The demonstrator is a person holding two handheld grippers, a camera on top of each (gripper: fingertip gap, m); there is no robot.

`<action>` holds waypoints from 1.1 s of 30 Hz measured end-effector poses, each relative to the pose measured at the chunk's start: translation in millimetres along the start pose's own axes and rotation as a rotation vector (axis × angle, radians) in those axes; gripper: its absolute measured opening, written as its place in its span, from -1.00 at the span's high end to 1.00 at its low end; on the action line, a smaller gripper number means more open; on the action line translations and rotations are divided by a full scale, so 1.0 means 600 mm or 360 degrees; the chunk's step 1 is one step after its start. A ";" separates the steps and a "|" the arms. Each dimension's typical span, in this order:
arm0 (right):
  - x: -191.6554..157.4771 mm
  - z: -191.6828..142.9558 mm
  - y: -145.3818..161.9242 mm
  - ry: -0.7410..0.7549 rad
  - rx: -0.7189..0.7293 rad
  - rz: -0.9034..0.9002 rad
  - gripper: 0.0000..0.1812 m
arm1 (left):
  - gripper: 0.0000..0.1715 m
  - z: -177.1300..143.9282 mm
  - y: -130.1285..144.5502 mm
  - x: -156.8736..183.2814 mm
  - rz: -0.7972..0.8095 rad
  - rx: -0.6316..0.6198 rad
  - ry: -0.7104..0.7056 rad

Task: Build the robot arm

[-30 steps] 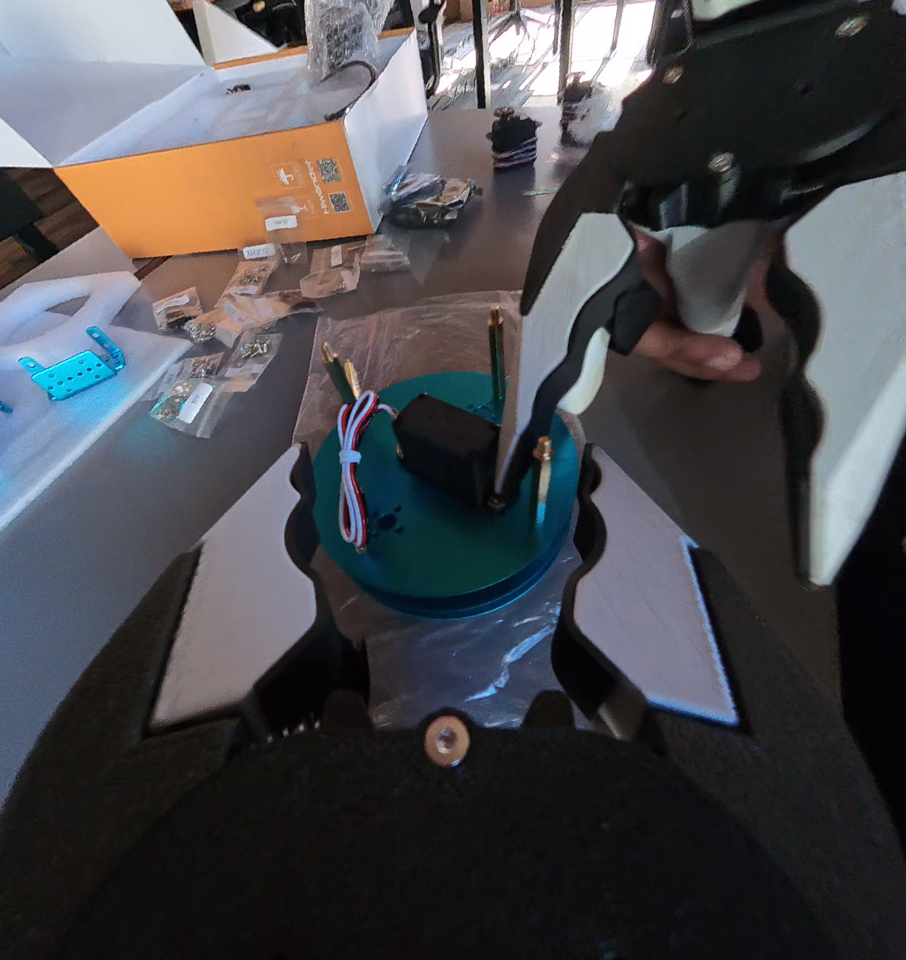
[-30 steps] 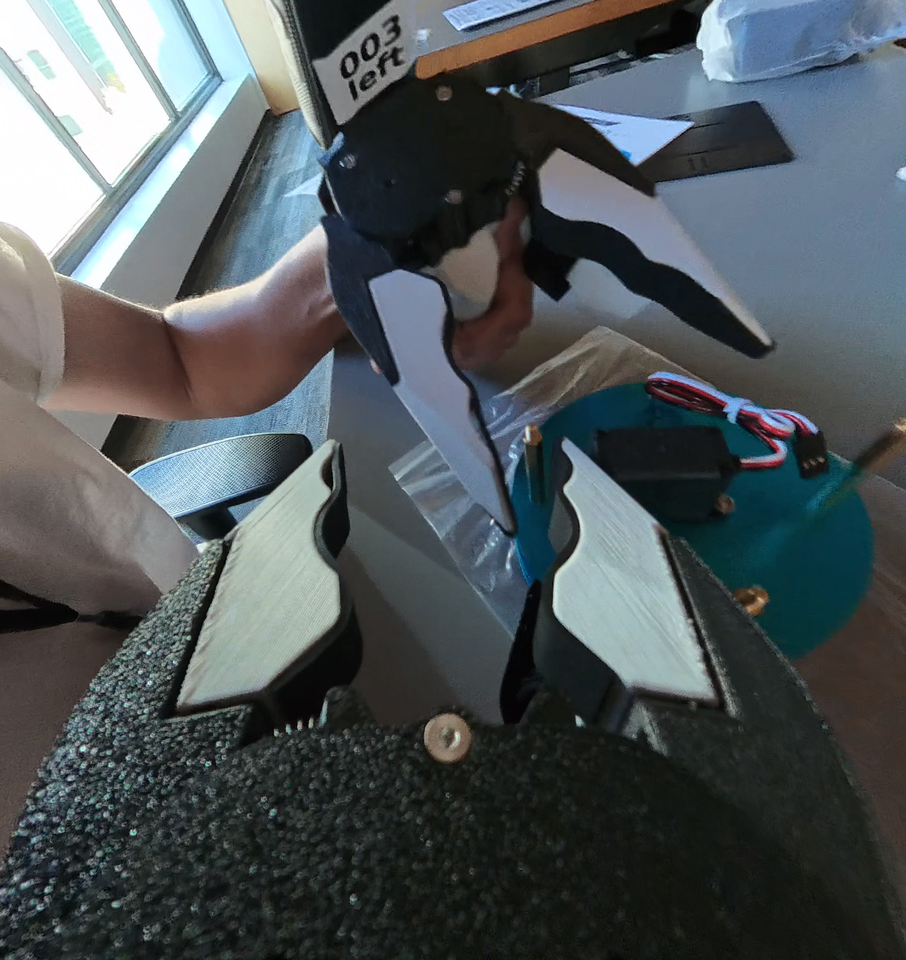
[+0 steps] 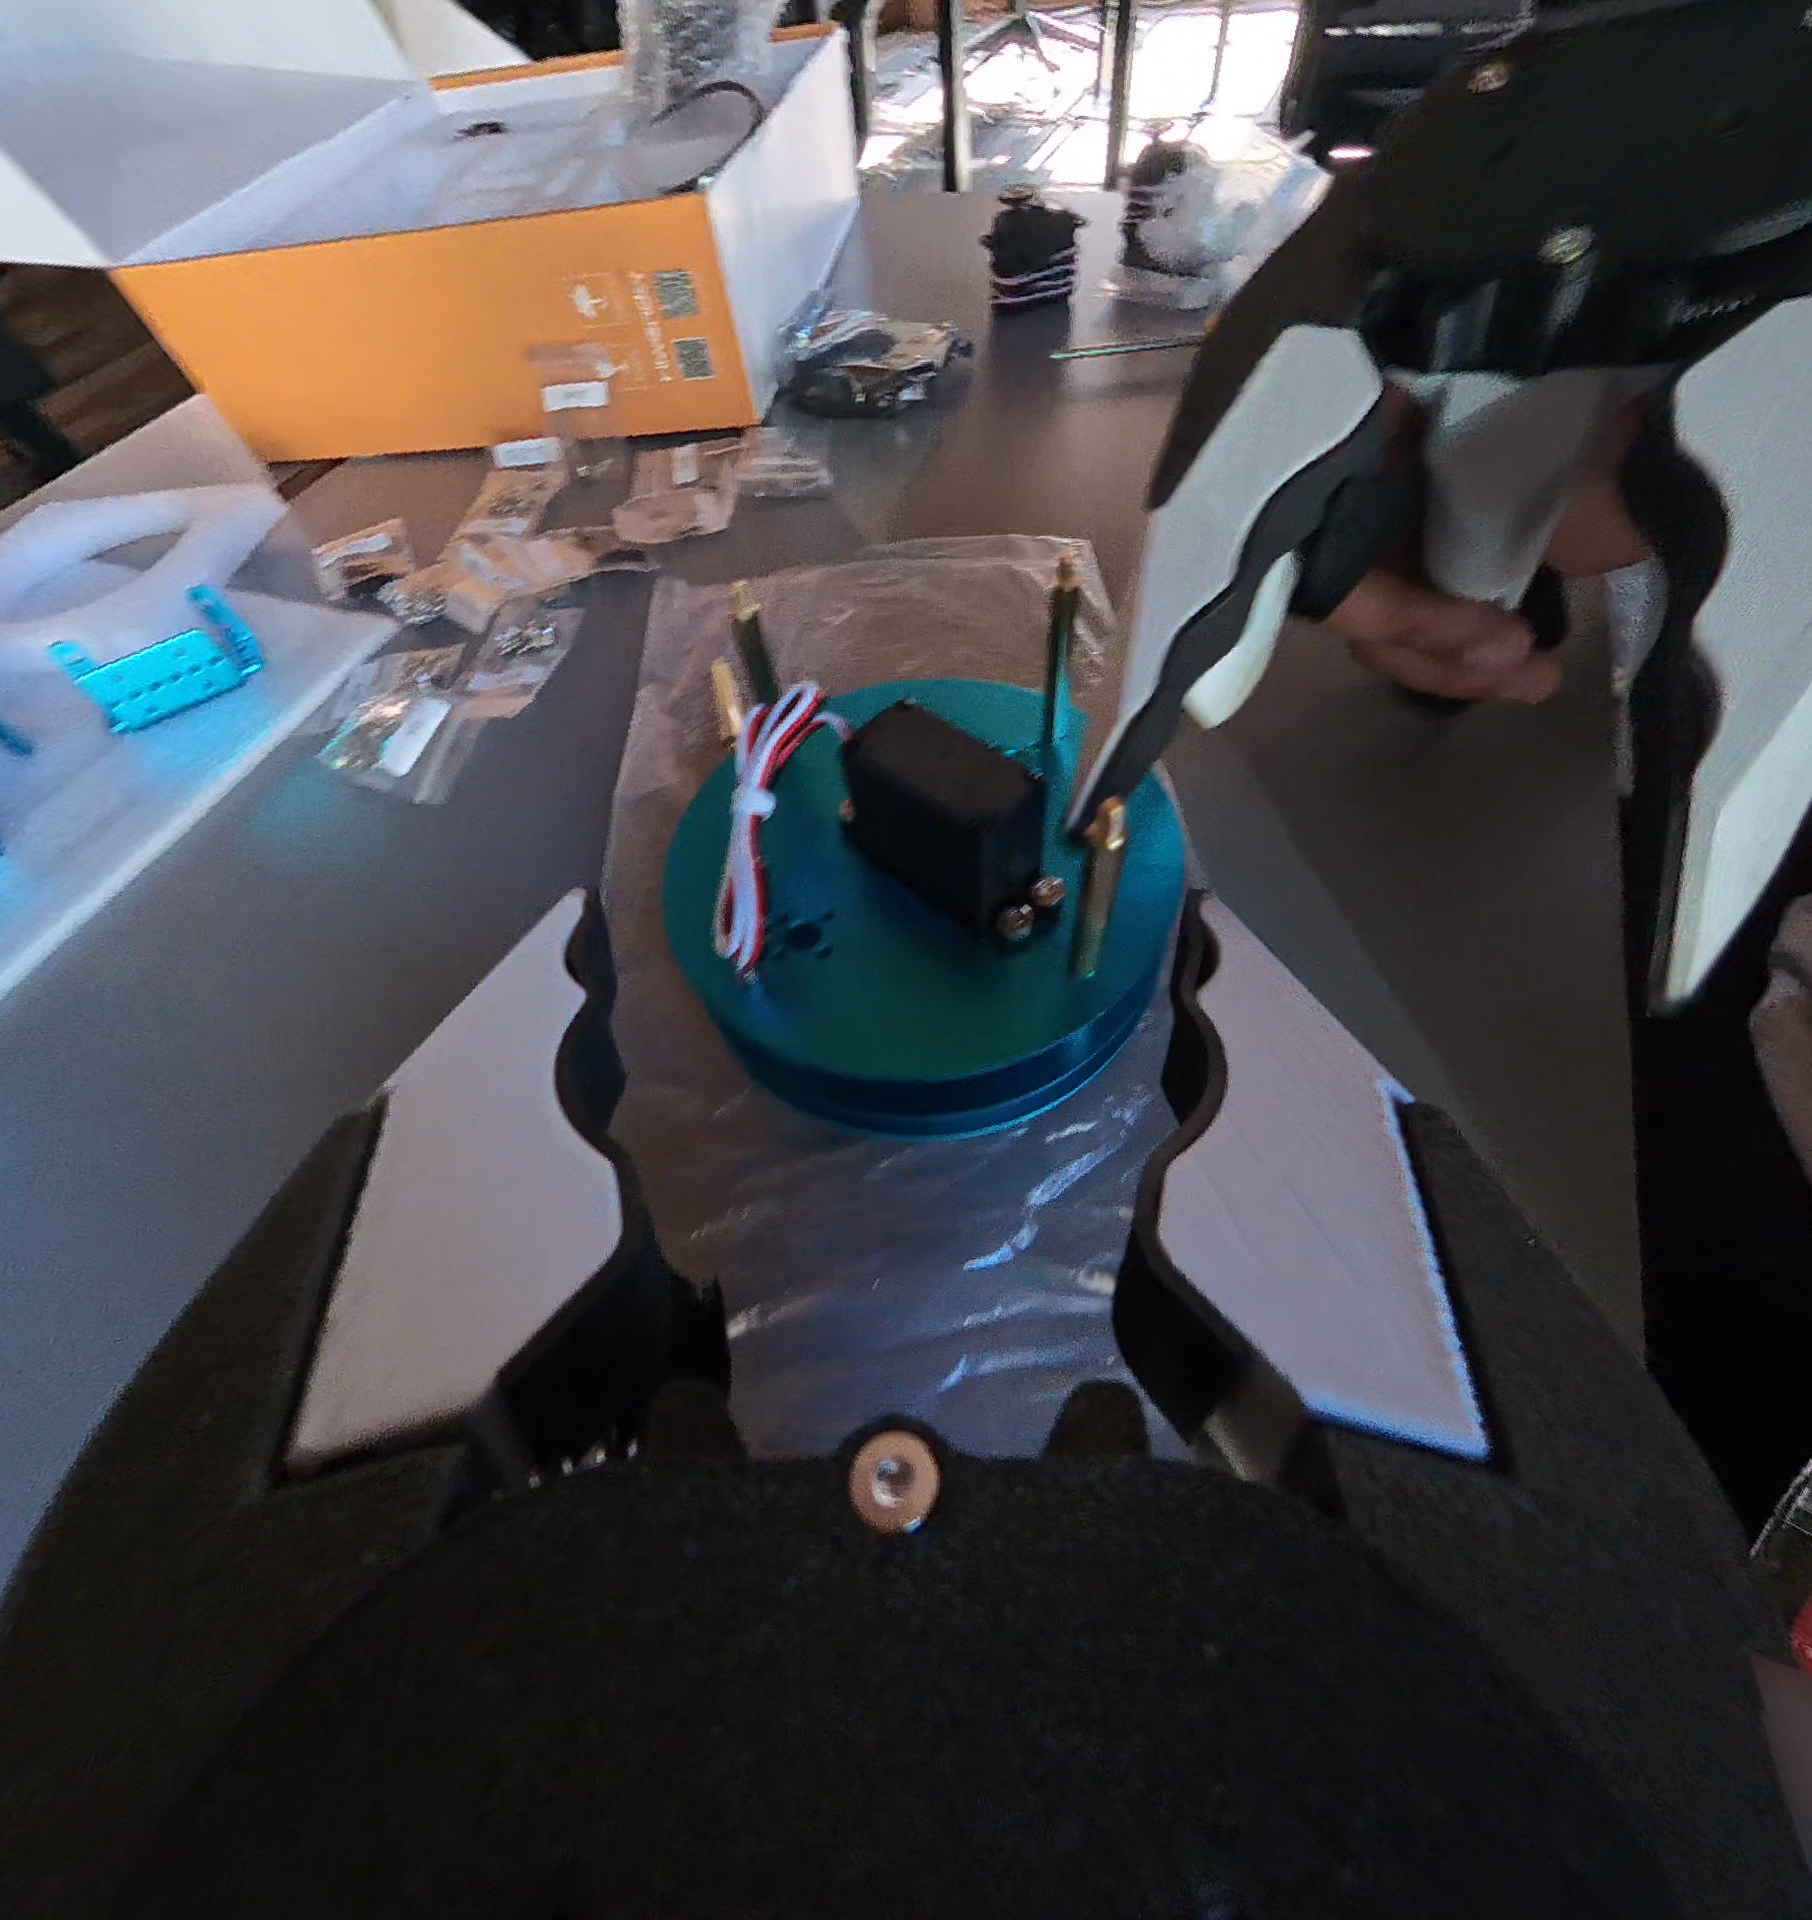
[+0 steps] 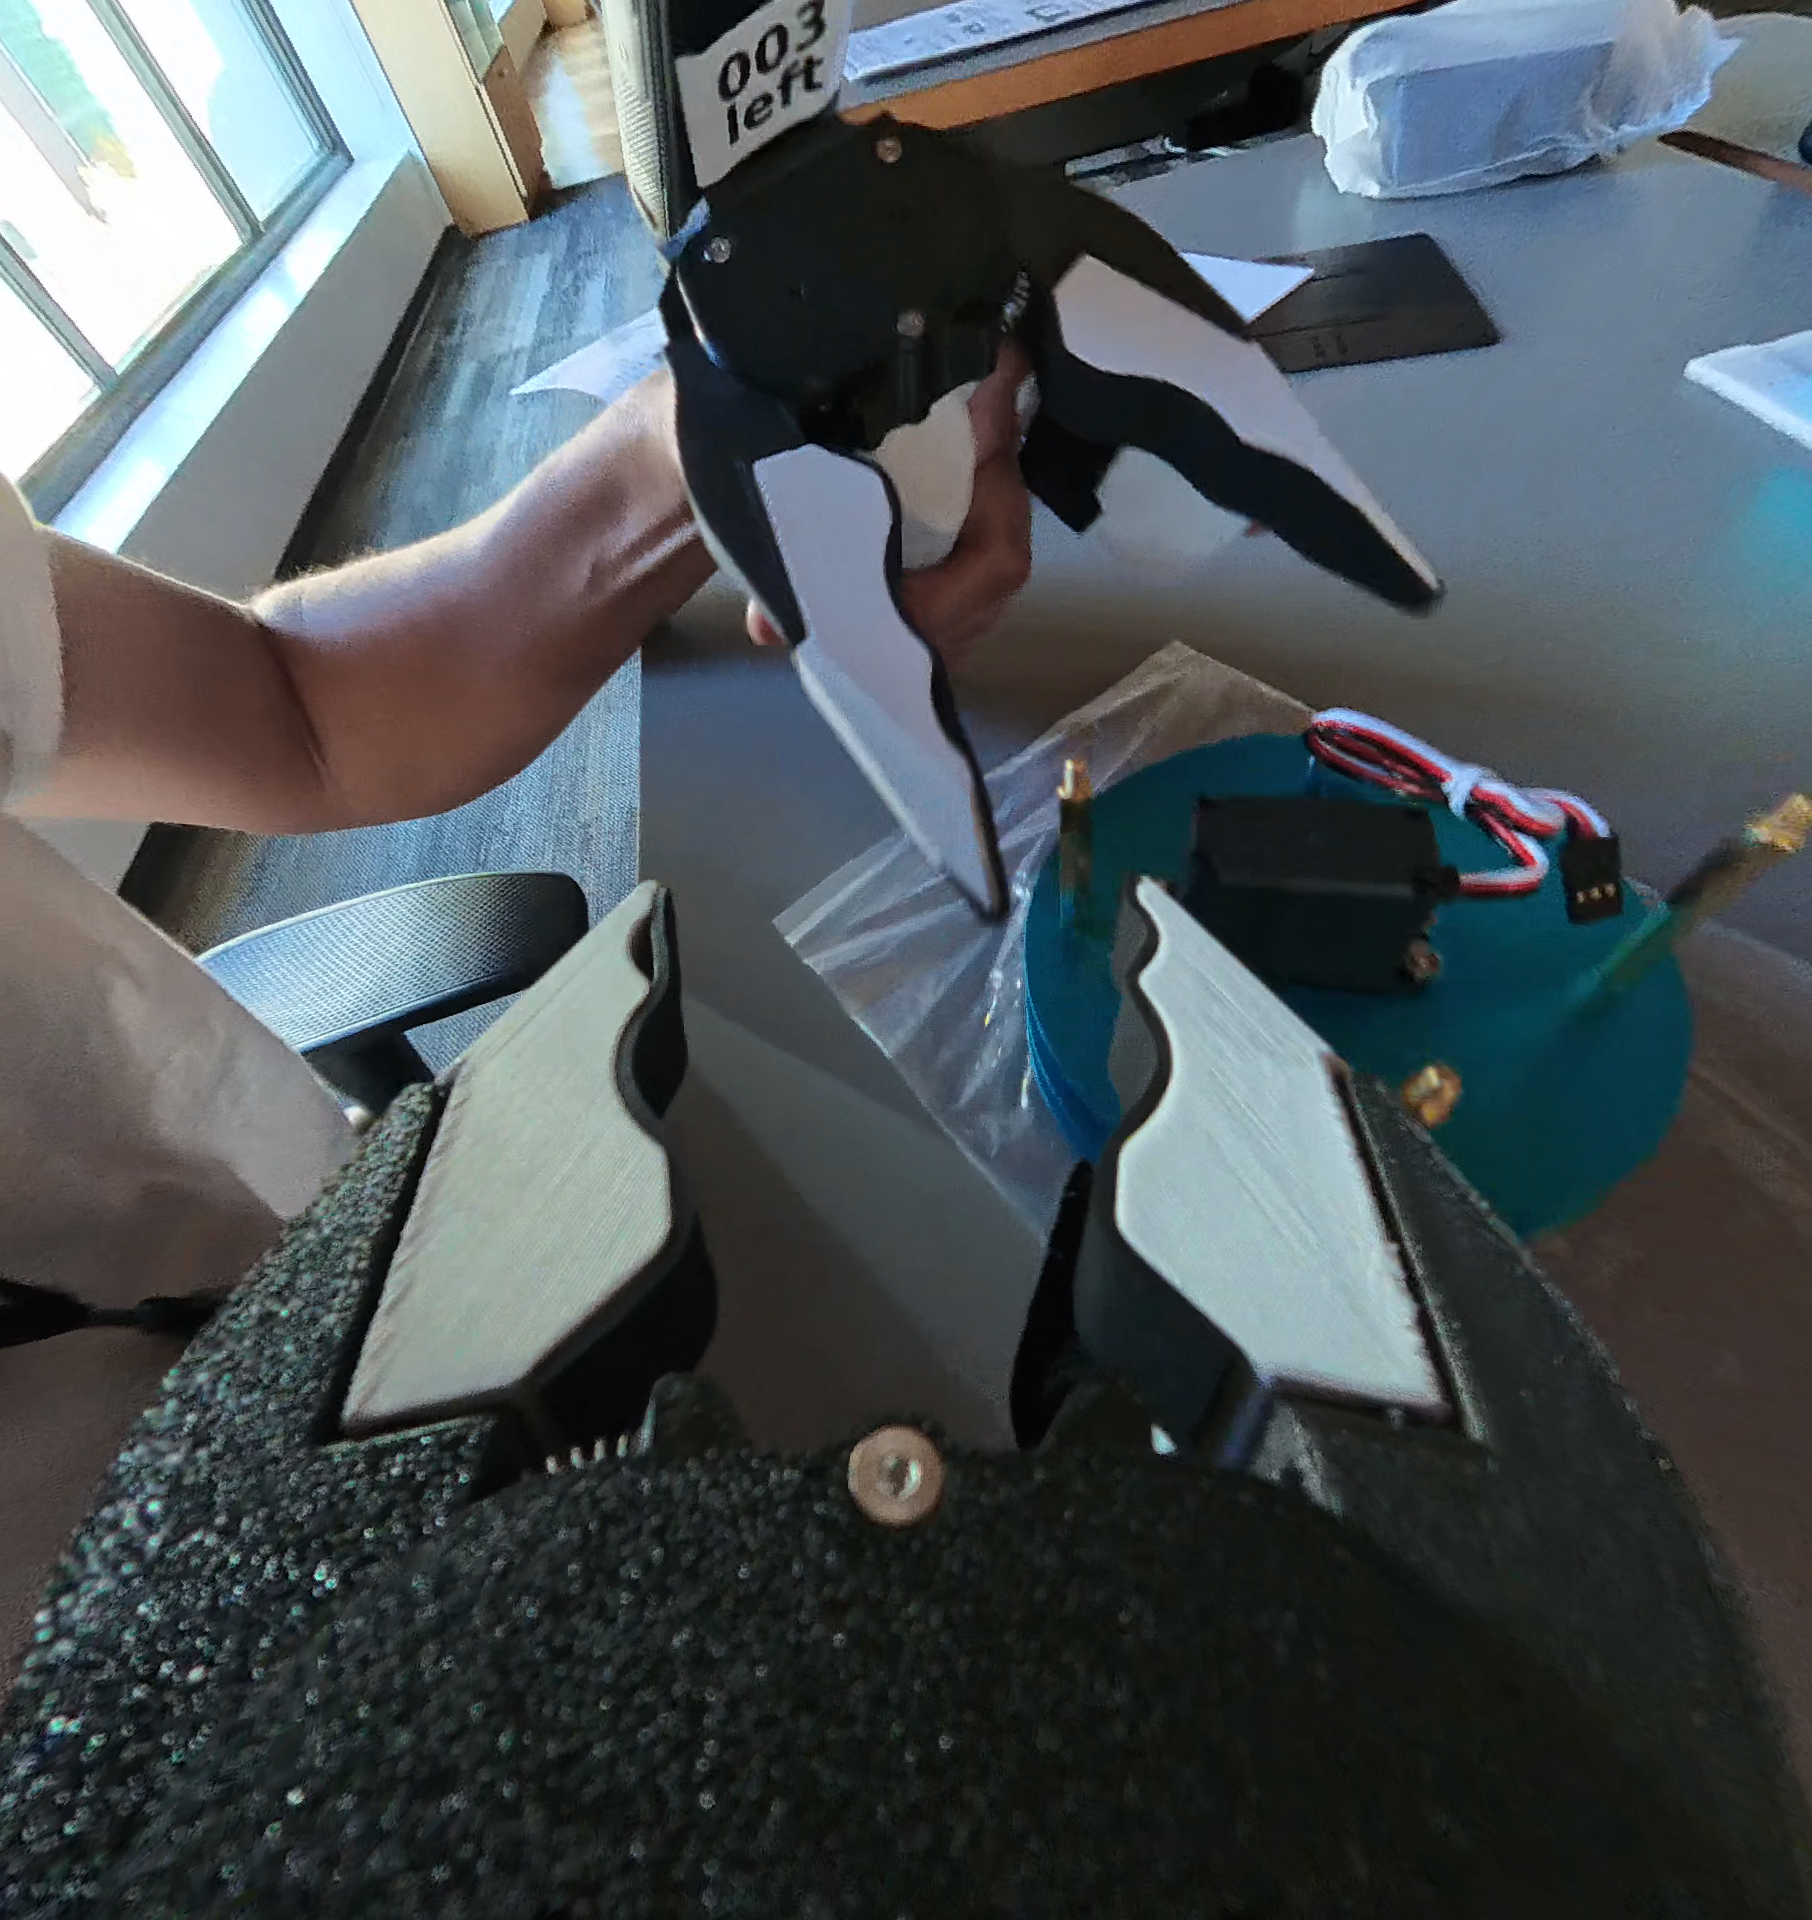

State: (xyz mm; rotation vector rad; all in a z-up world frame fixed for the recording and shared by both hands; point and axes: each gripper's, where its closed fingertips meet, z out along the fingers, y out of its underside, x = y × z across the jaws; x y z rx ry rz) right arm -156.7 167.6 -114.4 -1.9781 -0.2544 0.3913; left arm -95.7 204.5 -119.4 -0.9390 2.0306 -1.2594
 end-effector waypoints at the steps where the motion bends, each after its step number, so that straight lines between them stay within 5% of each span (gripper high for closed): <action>1: 0.001 0.012 -0.003 0.0003 -0.0005 -0.0015 0.06 | -0.25 0.009 -0.003 0.008 0.0021 -0.0008 0.0028; 6: -0.006 0.021 0.000 -0.0001 -0.0033 0.0035 0.07 | -0.36 0.009 0.008 -0.029 0.0008 -0.0068 -0.0052; 8: -0.020 -0.008 -0.002 -0.0065 0.0030 0.0051 0.31 | -0.26 -0.021 0.024 -0.060 -0.0100 -0.0061 -0.0115; 12: -0.006 -0.033 0.006 0.0006 0.0037 0.0155 0.09 | -0.25 -0.060 0.013 -0.045 -0.0133 0.0061 -0.0047; 19: -0.004 0.039 -0.014 0.0192 0.0024 0.0029 -0.04 | -0.25 0.010 0.001 0.006 0.0071 -0.0055 0.0090; 23: -0.009 0.049 -0.011 0.0221 0.0003 0.0056 -0.07 | -0.28 0.004 0.004 -0.028 0.0067 -0.0080 0.0036; 26: -0.022 0.016 -0.012 0.0171 0.0076 0.0071 0.13 | -0.25 -0.037 0.019 -0.073 -0.0016 -0.0079 -0.0060; 31: -0.021 0.011 -0.011 0.0183 0.0109 0.0163 -0.03 | -0.24 -0.061 0.008 -0.056 -0.0063 -0.0013 -0.0122; 33: -0.010 0.027 -0.006 0.0268 0.0066 0.0127 -0.06 | -0.07 -0.056 0.000 -0.045 -0.0053 0.0005 -0.0282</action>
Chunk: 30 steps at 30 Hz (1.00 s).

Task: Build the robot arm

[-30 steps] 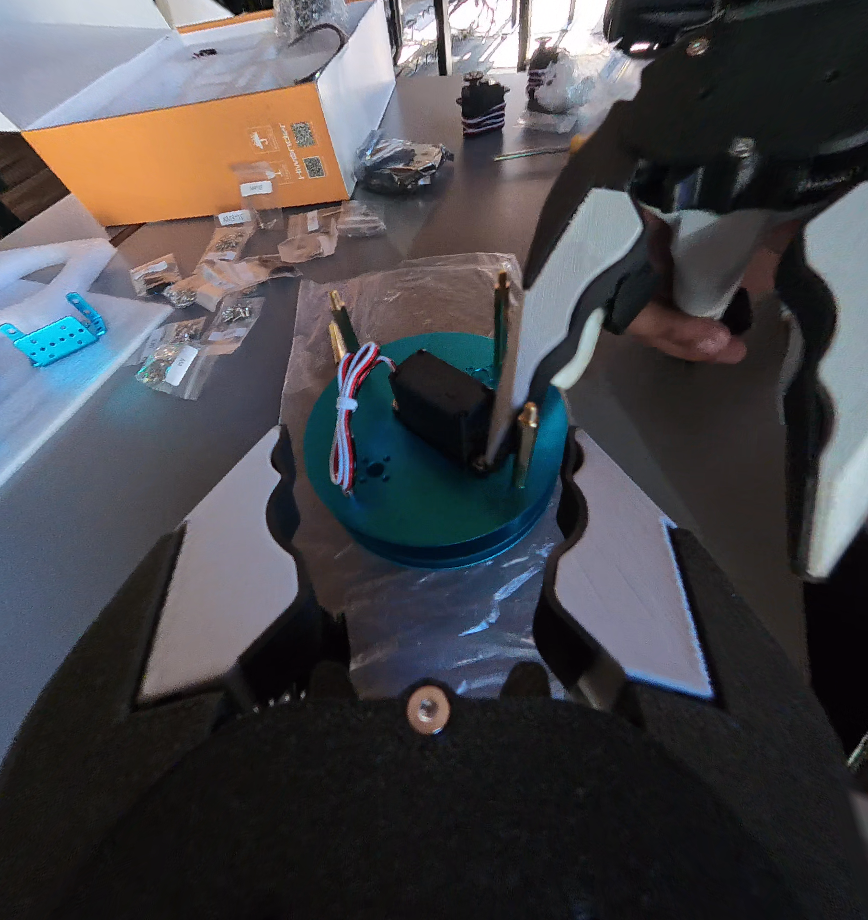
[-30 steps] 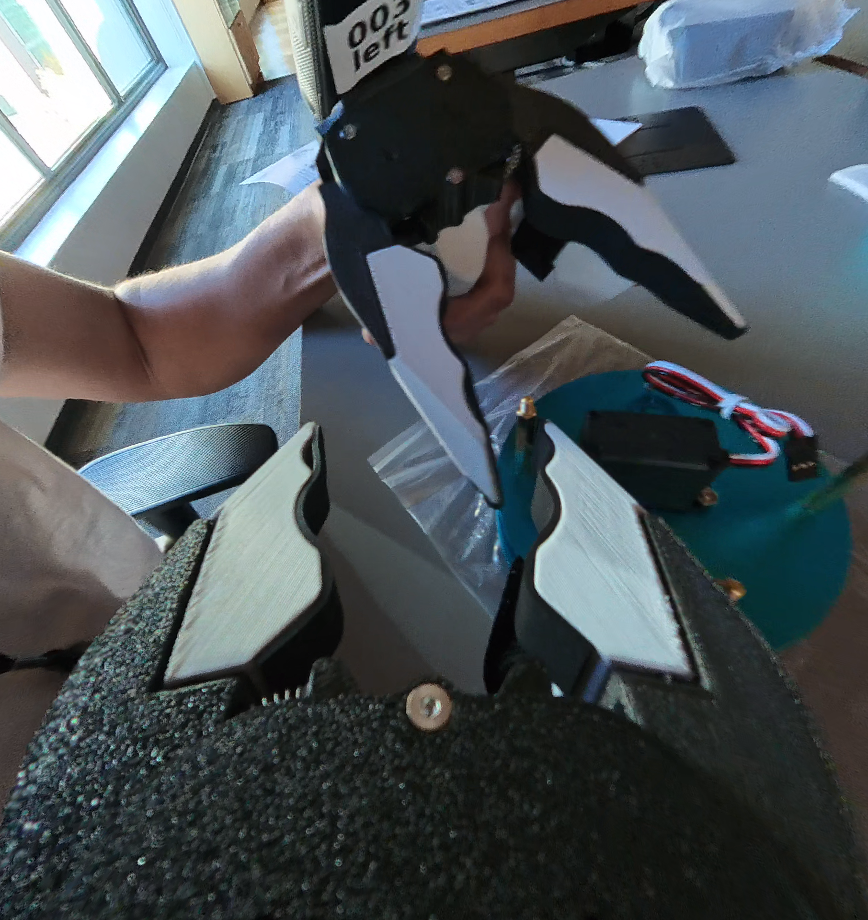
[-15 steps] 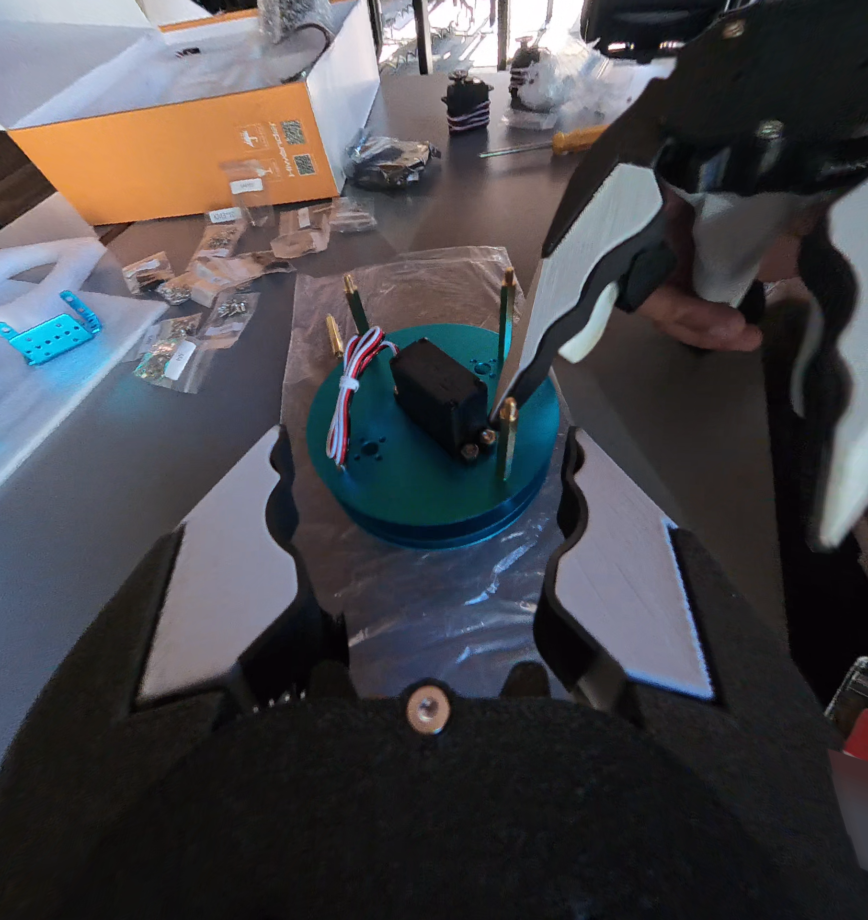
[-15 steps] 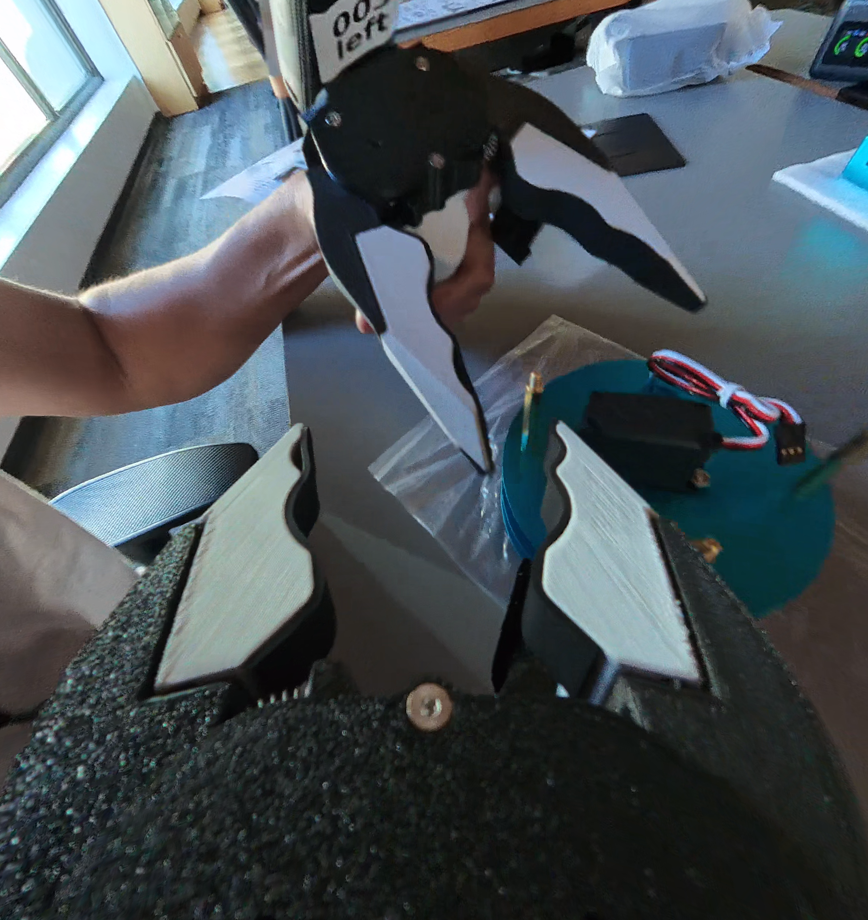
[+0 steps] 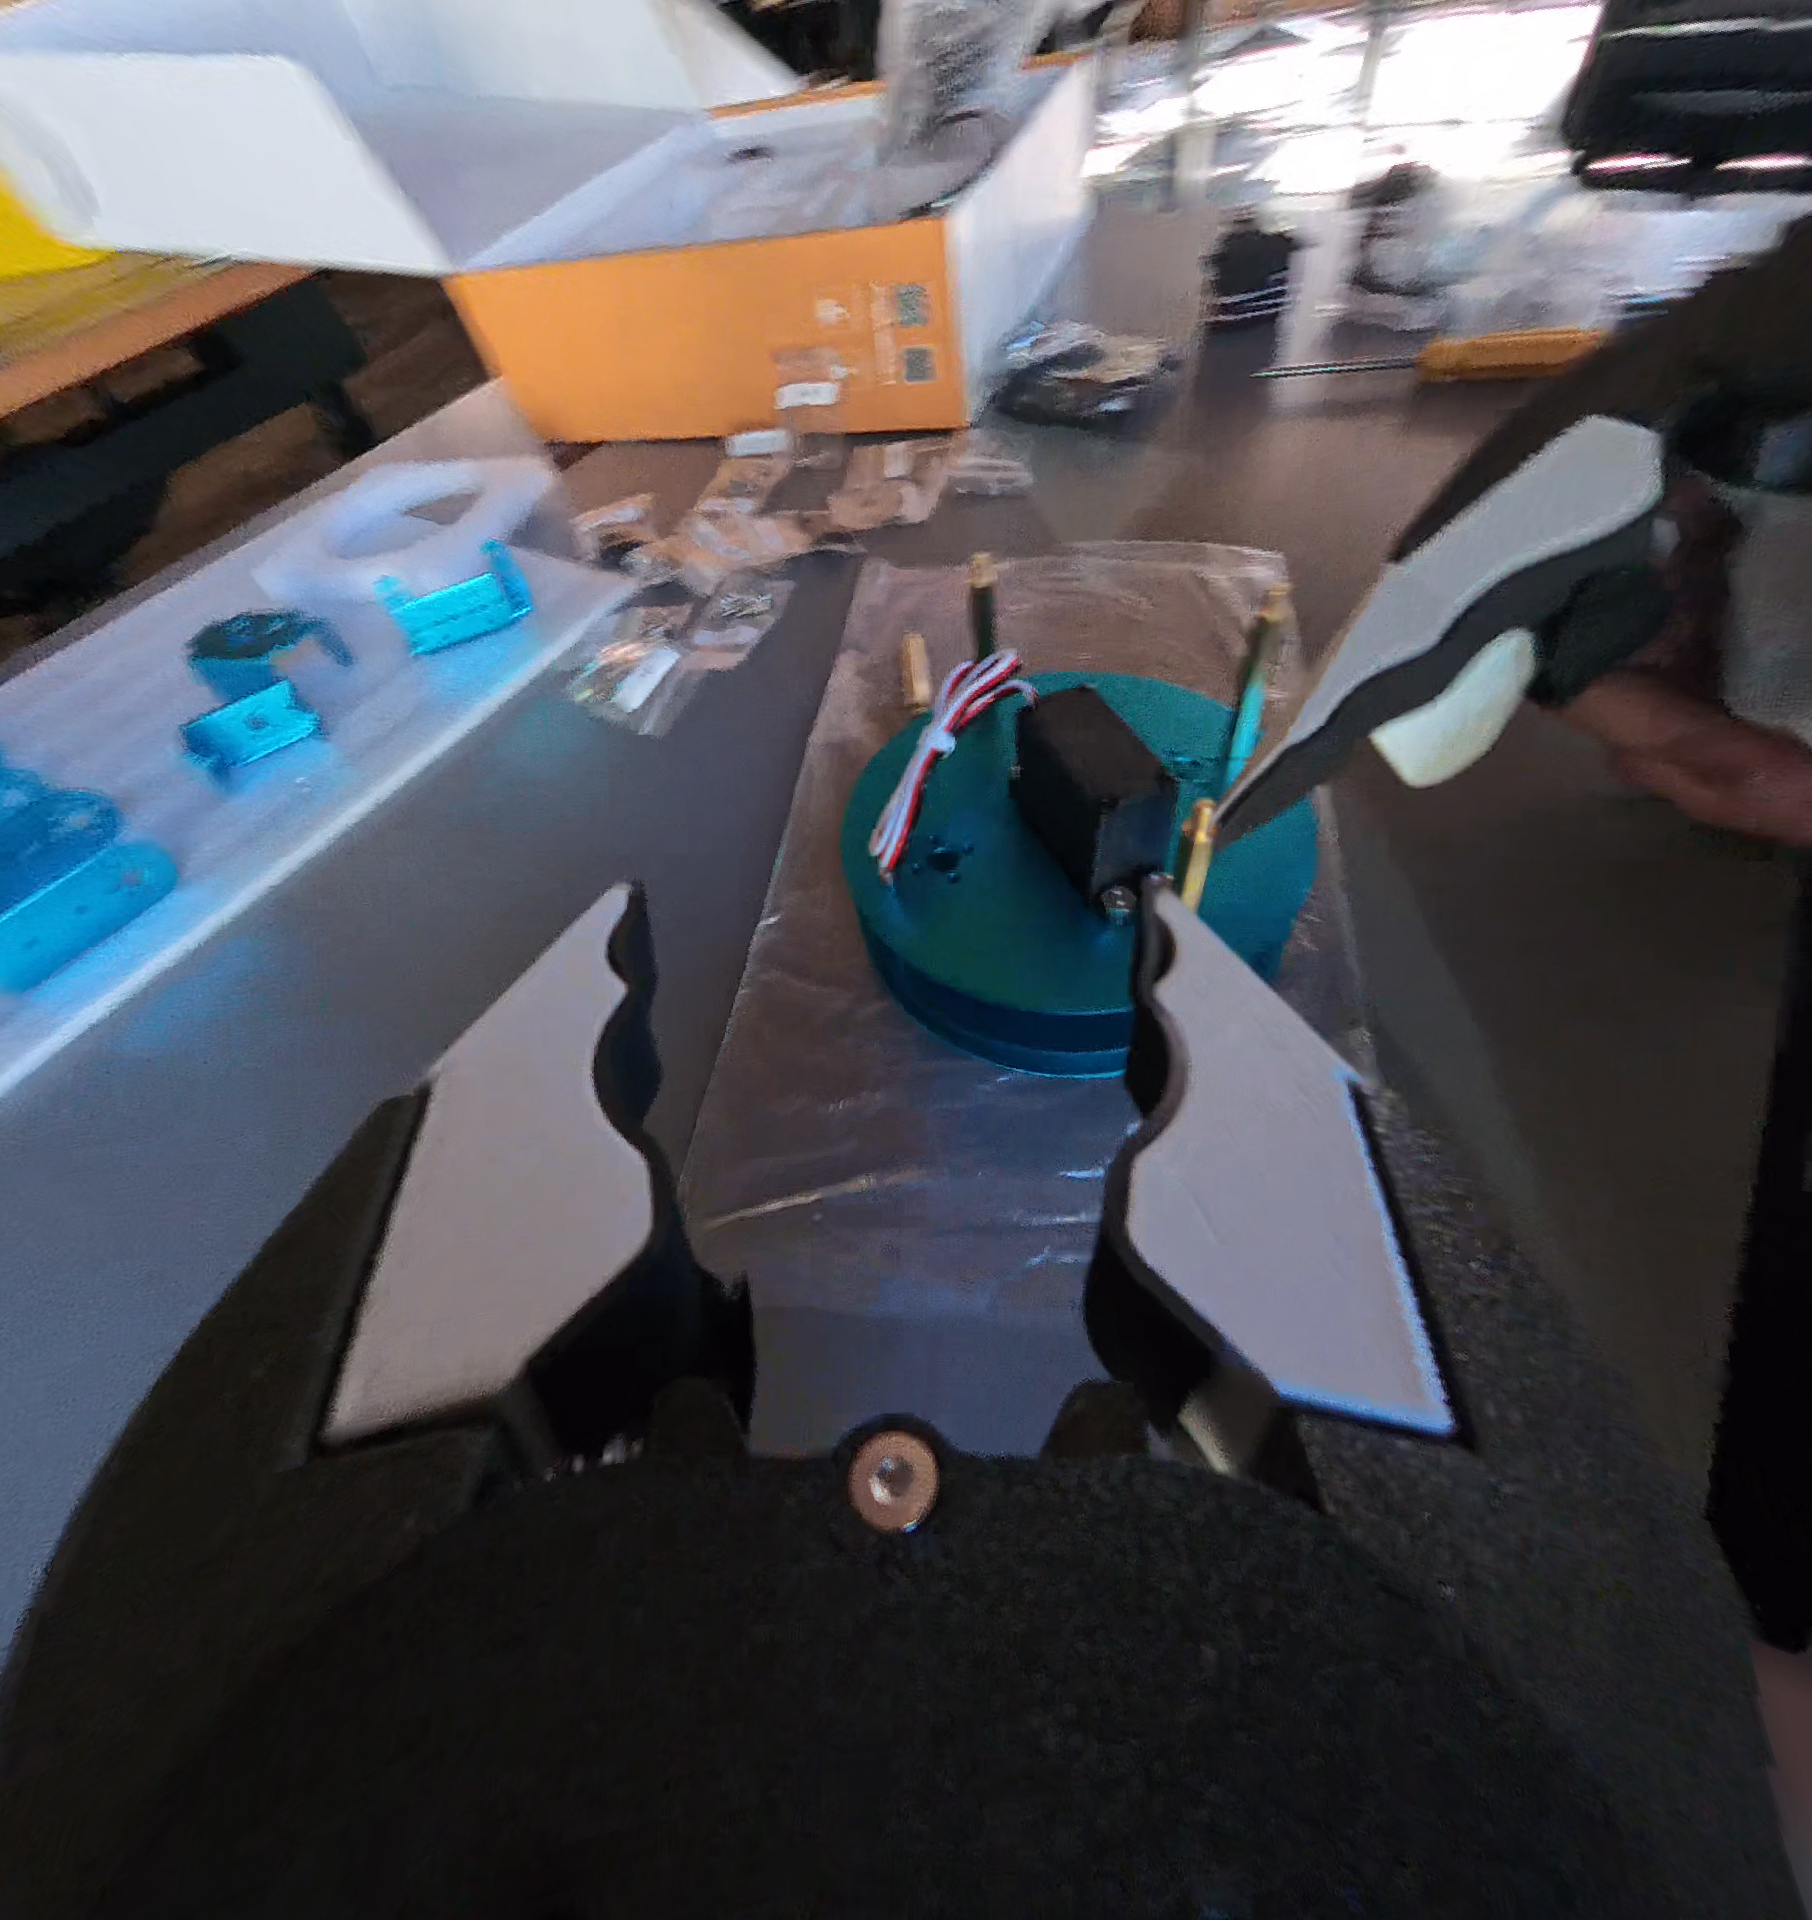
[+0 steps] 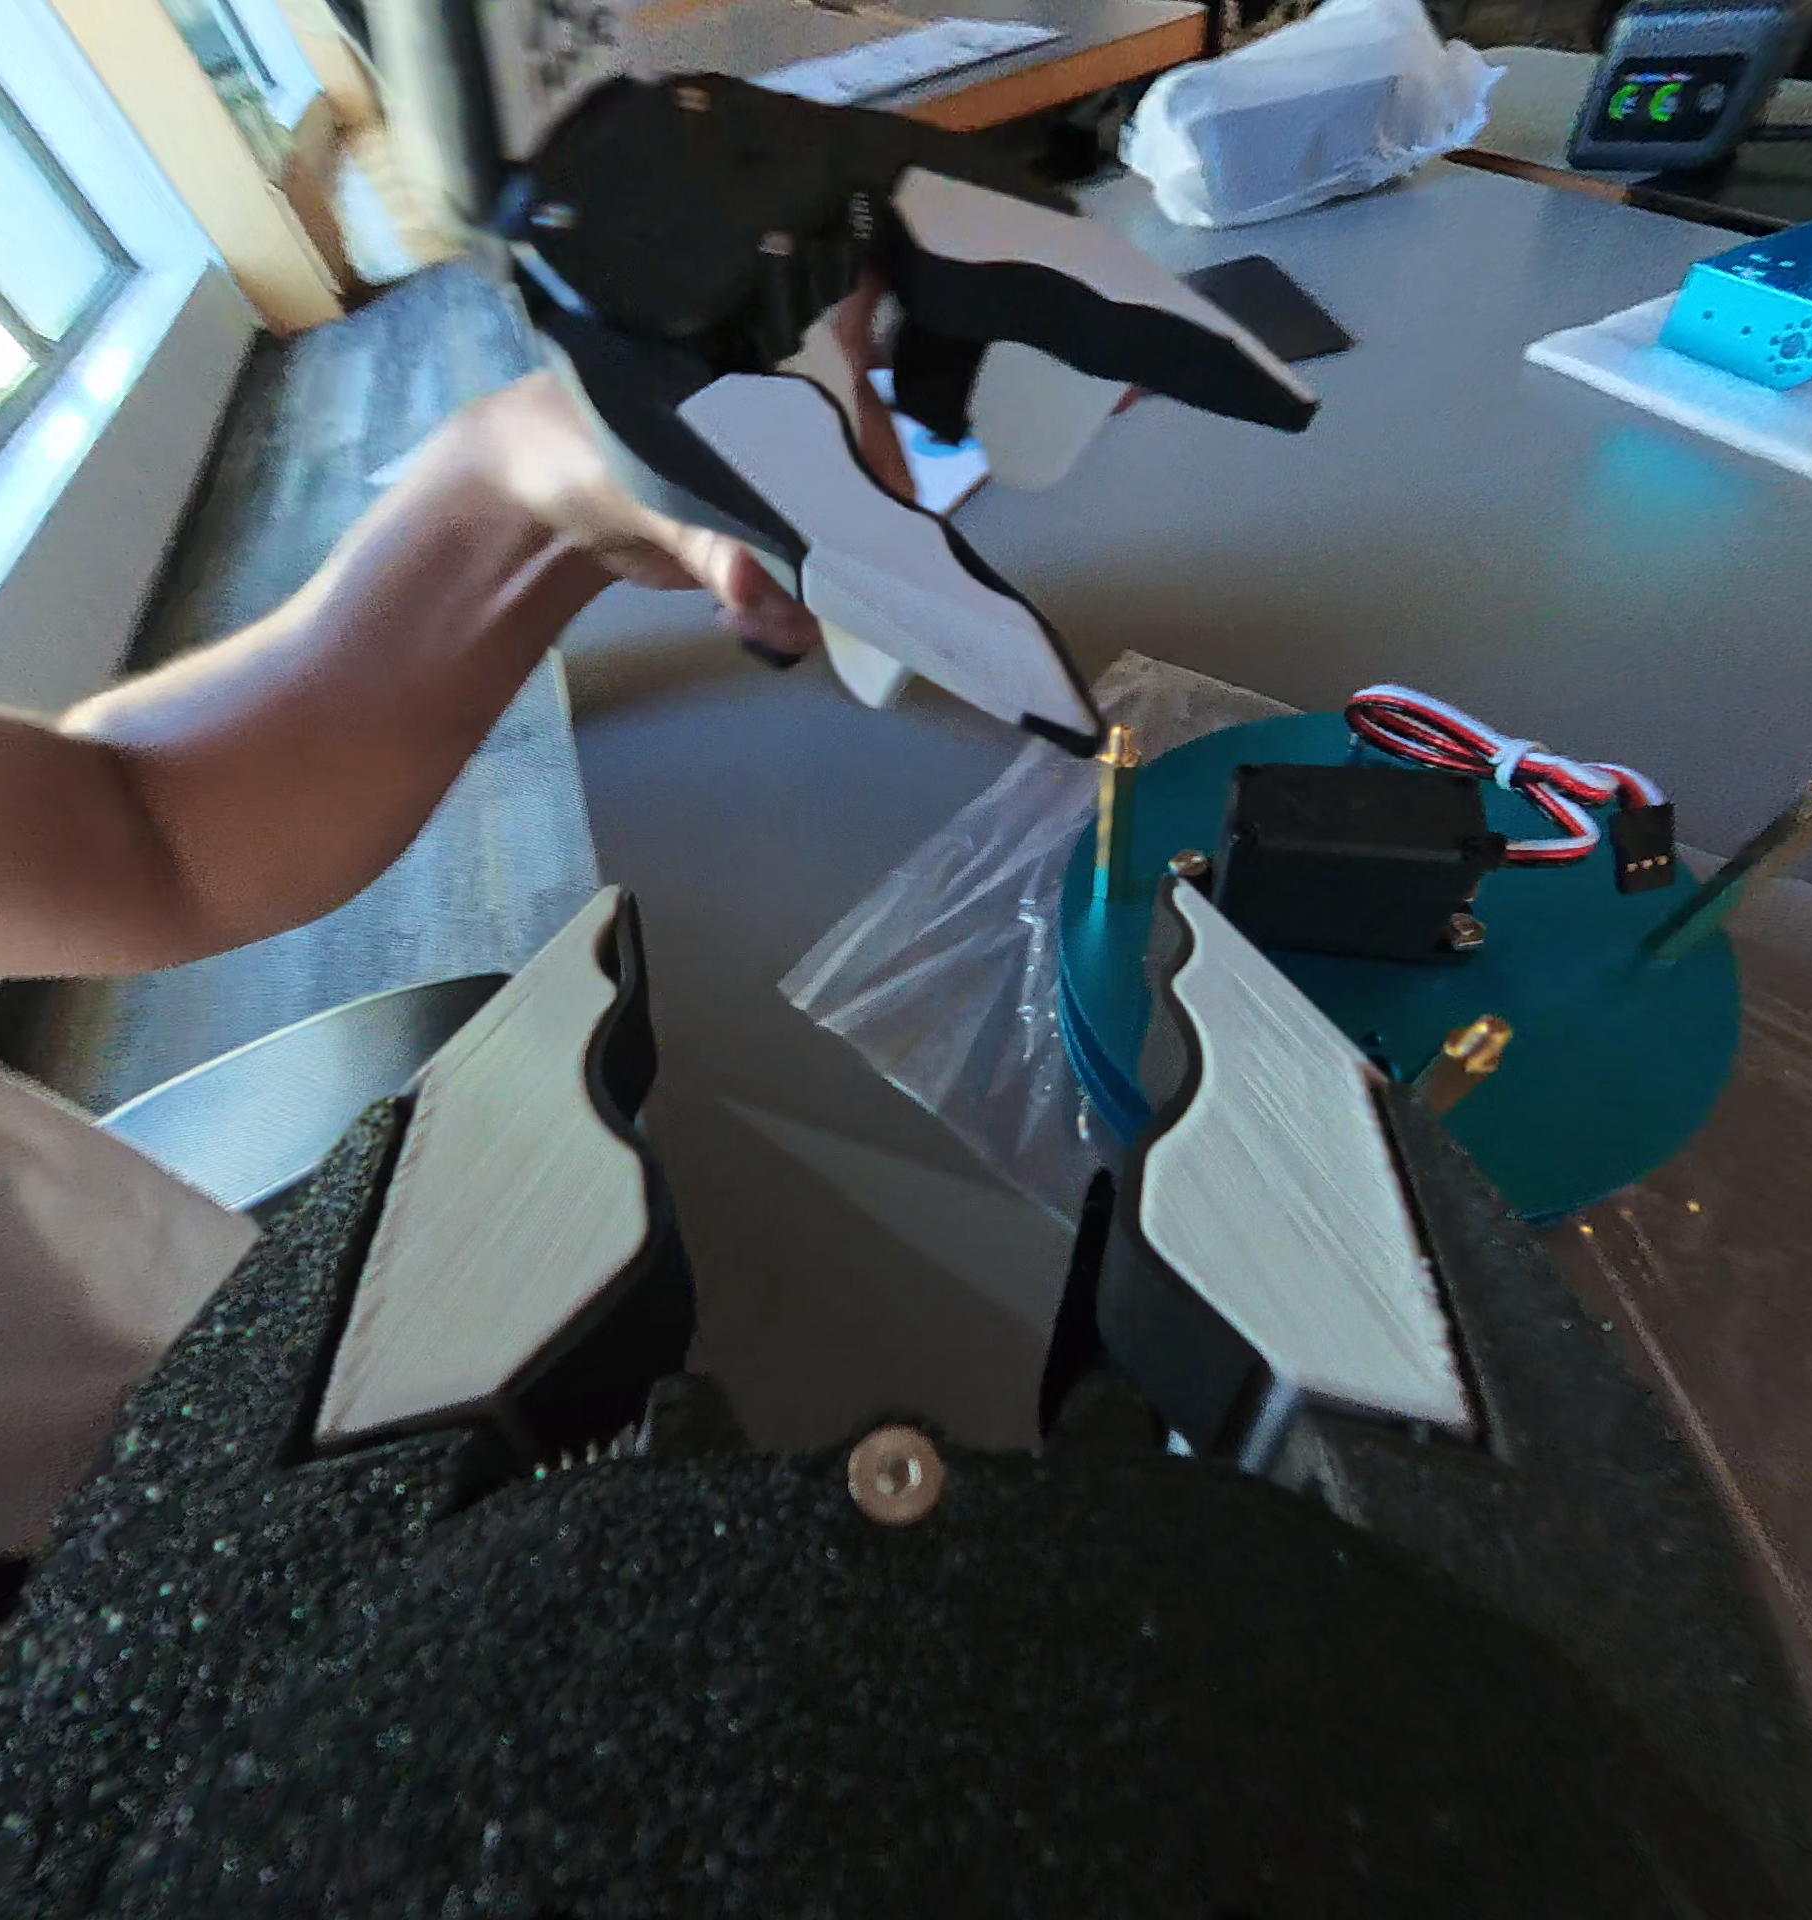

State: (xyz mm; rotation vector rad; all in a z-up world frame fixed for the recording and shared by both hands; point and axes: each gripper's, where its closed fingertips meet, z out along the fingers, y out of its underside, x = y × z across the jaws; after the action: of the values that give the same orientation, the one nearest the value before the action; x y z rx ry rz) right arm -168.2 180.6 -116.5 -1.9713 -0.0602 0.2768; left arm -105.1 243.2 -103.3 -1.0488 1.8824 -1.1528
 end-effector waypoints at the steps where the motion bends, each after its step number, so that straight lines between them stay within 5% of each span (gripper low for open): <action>1: 0.007 0.008 0.001 0.0054 -0.0014 -0.0008 -0.06 | -0.02 0.003 0.004 0.001 -0.0042 -0.0030 -0.0109; 5: 0.008 0.035 -0.013 0.0102 0.0015 -0.0030 -0.07 | 0.13 0.009 0.013 0.023 -0.0148 -0.0018 -0.0361; 12: 0.018 0.042 -0.001 0.0199 -0.0067 -0.0071 -0.14 | 0.04 0.018 0.021 0.019 -0.0217 -0.0103 -0.0575; 15: 0.012 0.023 0.015 0.0213 -0.0105 -0.0019 -0.22 | -0.17 0.031 0.027 0.019 -0.0263 -0.0122 -0.0577; 17: 0.003 0.006 0.019 0.0218 -0.0070 0.0004 -0.14 | 0.09 0.016 0.034 0.003 -0.0249 -0.0138 -0.0715; 21: 0.008 -0.011 0.021 0.0248 -0.0002 0.0044 -0.08 | 0.09 -0.008 0.043 0.000 -0.0290 -0.0150 -0.0839; 30: 0.016 0.001 0.015 0.0197 0.0016 0.0144 0.02 | 0.23 0.036 0.025 0.026 -0.0313 -0.0156 -0.0774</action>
State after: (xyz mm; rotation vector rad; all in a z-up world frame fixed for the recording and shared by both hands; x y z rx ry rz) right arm -159.7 178.9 -126.6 -1.9799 0.1102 0.2129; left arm -97.5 225.6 -127.3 -1.4463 1.4854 -0.8165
